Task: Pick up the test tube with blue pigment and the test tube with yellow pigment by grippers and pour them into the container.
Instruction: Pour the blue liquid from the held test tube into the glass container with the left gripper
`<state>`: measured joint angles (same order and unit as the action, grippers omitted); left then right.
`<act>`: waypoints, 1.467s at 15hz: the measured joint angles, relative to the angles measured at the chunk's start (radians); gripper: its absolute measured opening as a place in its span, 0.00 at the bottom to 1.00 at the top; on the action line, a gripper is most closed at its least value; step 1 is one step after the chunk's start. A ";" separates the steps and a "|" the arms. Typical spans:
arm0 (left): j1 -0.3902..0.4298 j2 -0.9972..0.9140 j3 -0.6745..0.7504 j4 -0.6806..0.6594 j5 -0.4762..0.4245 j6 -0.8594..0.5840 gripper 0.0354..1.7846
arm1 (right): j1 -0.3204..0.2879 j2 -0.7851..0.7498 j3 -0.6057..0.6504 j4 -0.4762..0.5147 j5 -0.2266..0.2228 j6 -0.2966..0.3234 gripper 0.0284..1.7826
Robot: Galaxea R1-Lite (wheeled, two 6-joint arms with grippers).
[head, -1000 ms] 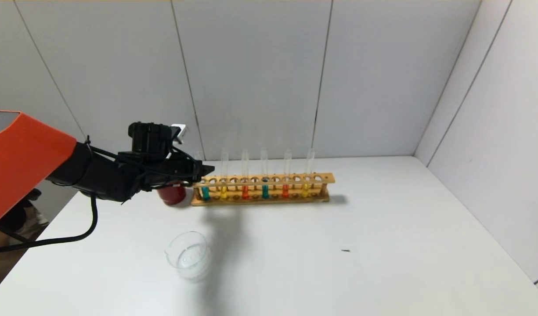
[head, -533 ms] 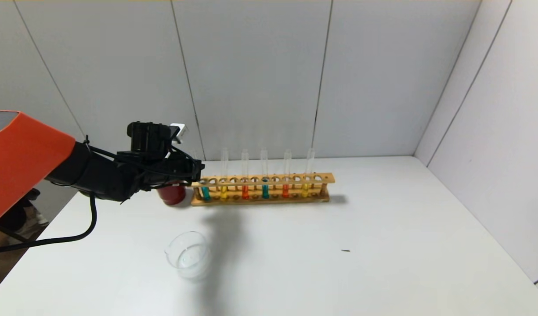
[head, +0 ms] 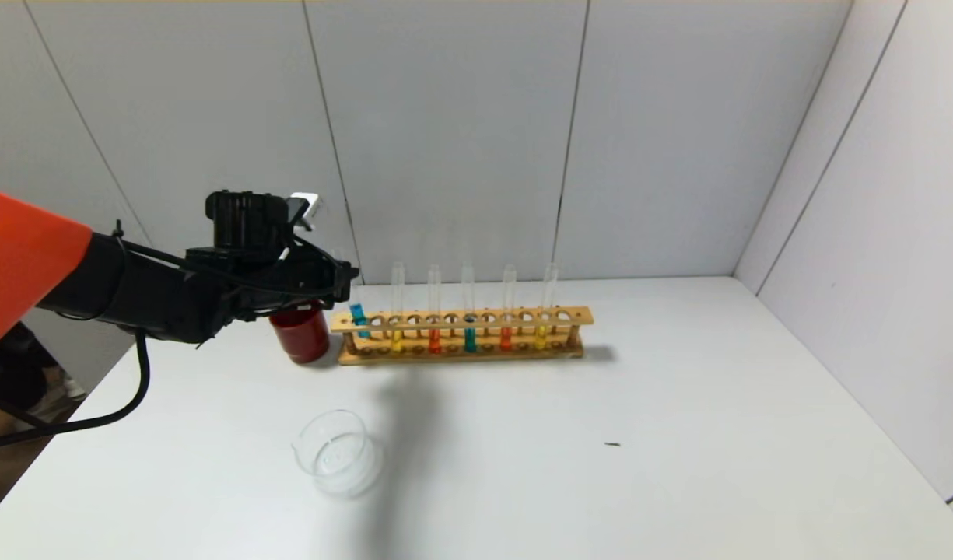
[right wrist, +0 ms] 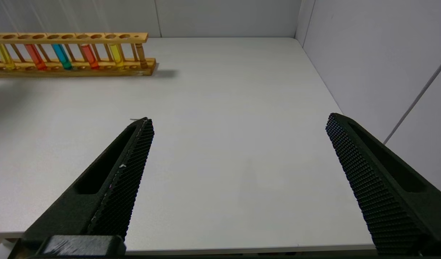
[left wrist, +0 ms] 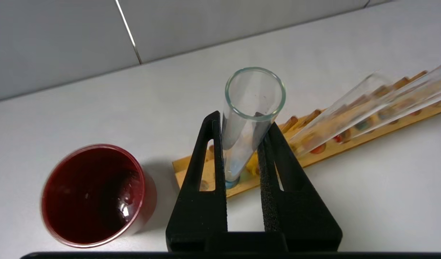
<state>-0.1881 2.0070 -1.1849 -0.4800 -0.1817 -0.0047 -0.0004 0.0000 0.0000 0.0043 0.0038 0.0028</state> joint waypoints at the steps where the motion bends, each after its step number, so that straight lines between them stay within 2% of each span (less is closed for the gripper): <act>1: 0.000 -0.022 -0.001 0.002 0.000 0.003 0.16 | 0.000 0.000 0.000 0.000 0.000 0.000 0.98; 5: 0.011 -0.144 0.006 0.028 0.000 0.017 0.16 | 0.000 0.000 0.000 0.000 0.000 0.000 0.98; 8: 0.032 -0.242 0.077 0.035 0.000 0.083 0.16 | 0.000 0.000 0.000 0.000 0.000 0.000 0.98; 17: 0.093 -0.530 0.513 0.014 -0.005 0.307 0.16 | 0.000 0.000 0.000 0.000 0.000 0.000 0.98; 22: 0.094 -0.573 0.707 -0.143 -0.006 0.556 0.16 | 0.000 0.000 0.000 0.000 0.000 0.000 0.98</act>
<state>-0.0936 1.4340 -0.4777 -0.6226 -0.1881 0.5517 -0.0004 0.0000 0.0000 0.0047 0.0043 0.0032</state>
